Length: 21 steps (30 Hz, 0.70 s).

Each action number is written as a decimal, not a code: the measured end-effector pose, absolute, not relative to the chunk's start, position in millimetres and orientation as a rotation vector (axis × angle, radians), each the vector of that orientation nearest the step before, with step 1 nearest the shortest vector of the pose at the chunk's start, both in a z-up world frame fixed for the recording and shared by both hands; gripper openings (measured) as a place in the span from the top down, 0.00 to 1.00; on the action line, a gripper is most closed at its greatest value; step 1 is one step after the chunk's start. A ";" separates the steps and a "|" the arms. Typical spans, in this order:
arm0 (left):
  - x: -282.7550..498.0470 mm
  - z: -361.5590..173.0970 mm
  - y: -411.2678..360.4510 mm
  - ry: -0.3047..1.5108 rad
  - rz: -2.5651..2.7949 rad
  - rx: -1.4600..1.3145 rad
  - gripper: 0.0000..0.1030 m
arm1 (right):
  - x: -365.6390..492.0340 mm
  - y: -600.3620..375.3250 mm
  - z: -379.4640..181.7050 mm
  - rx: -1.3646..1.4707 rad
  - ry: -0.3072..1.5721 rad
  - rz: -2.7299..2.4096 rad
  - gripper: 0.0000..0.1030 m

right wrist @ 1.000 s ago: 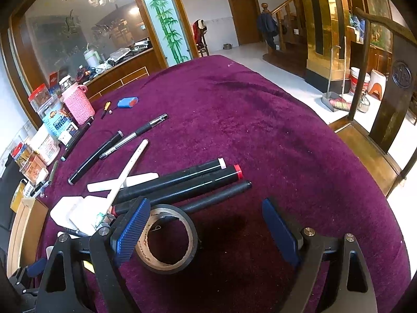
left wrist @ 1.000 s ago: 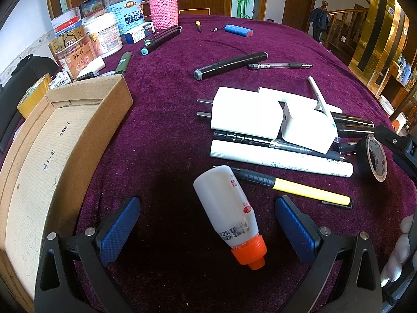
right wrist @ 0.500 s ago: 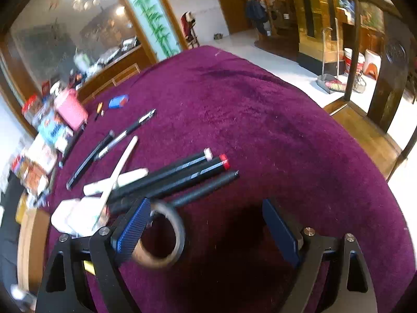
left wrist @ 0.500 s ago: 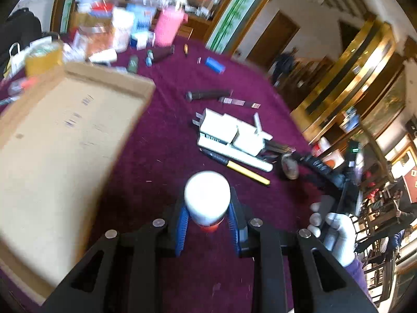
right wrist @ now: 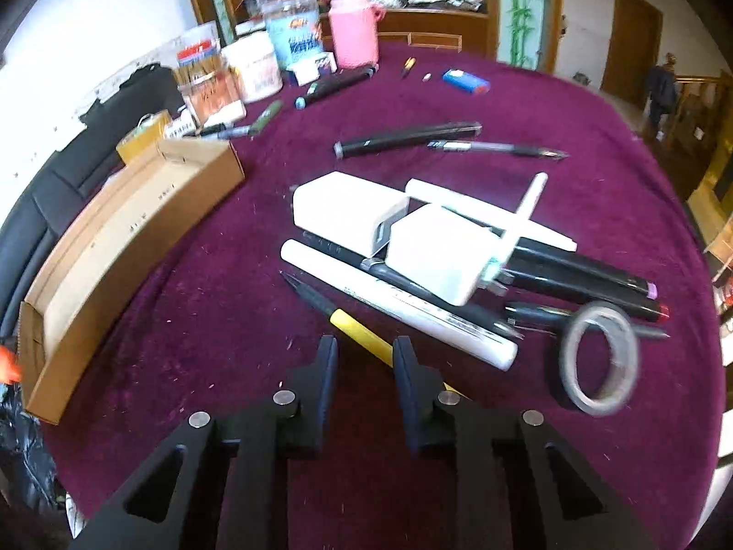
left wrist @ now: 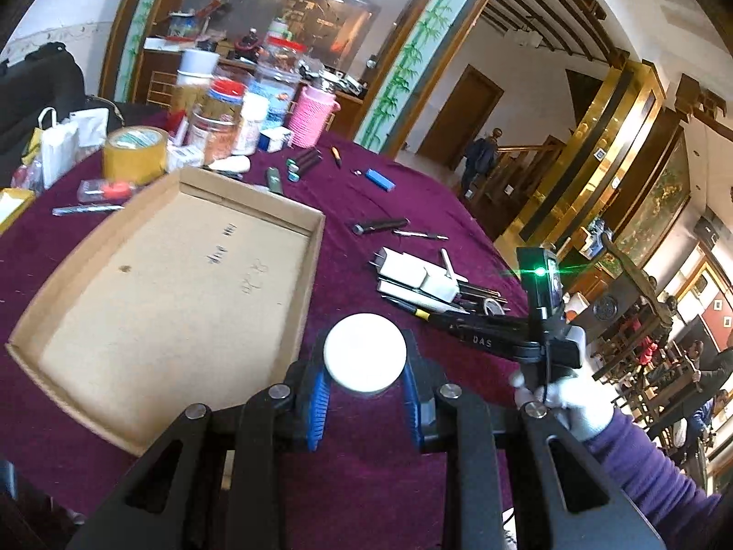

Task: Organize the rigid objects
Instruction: 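Grasp the white glue bottle with the left tool while the right tool grasps the yellow highlighter, then carry the glue bottle and highlighter into the cardboard tray and open both tools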

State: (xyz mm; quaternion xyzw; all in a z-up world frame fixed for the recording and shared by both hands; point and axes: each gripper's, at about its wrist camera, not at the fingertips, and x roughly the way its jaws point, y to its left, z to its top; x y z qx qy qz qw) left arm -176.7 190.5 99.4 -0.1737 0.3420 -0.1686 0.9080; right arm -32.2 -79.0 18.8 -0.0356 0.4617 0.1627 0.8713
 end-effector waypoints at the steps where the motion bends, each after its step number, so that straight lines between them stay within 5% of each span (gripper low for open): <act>1: -178.9 99.7 194.5 0.705 -0.344 -0.355 0.74 | -28.9 -76.2 17.9 -0.072 0.964 0.348 0.74; 7: -181.0 94.4 212.4 0.719 -0.314 -0.373 0.74 | -32.5 -59.5 10.7 -0.111 1.061 0.447 0.74; 13: -181.2 94.7 212.3 0.723 -0.310 -0.360 0.74 | -46.3 -51.3 29.7 -0.185 0.963 0.446 0.74; 21: -174.0 88.5 209.3 0.740 -0.327 -0.385 0.74 | -20.6 -74.4 8.7 -0.187 1.040 0.406 0.62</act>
